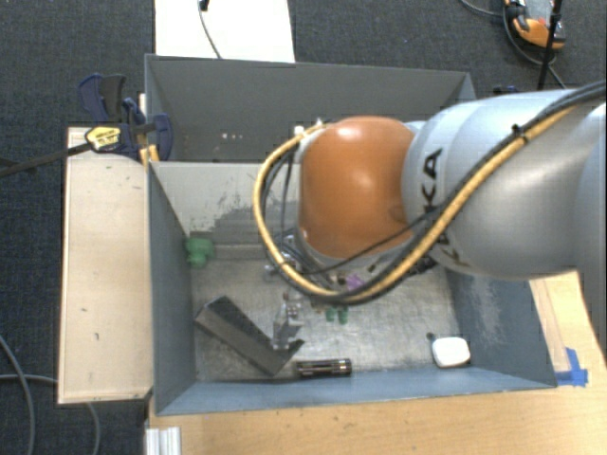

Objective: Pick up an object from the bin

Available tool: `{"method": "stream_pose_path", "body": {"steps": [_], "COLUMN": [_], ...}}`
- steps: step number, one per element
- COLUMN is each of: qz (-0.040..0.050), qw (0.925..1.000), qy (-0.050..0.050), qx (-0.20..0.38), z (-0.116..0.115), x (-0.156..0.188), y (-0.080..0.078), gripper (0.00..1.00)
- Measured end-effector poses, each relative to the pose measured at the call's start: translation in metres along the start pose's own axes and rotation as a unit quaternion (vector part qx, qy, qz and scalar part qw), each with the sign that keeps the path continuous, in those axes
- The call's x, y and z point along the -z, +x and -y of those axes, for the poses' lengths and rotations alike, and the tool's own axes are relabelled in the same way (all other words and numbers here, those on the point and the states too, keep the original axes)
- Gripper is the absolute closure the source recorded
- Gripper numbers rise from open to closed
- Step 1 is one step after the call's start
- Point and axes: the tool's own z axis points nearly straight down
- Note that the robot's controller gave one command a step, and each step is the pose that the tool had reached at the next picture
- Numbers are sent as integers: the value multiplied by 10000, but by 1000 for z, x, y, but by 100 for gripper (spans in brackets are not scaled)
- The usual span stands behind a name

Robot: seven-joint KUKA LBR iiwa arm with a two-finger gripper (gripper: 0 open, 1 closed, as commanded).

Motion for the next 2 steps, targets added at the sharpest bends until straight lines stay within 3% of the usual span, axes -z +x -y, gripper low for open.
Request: {"method": "stream_pose_path", "body": {"steps": [1, 2], "qz": [41, -93], "qw": [9999, 9939], "qy": [-15, -18], "qx": [-104, -1096], "z": [-4, -18], "x": [-43, -135], "y": [-2, -15], "gripper": [0, 100]}}
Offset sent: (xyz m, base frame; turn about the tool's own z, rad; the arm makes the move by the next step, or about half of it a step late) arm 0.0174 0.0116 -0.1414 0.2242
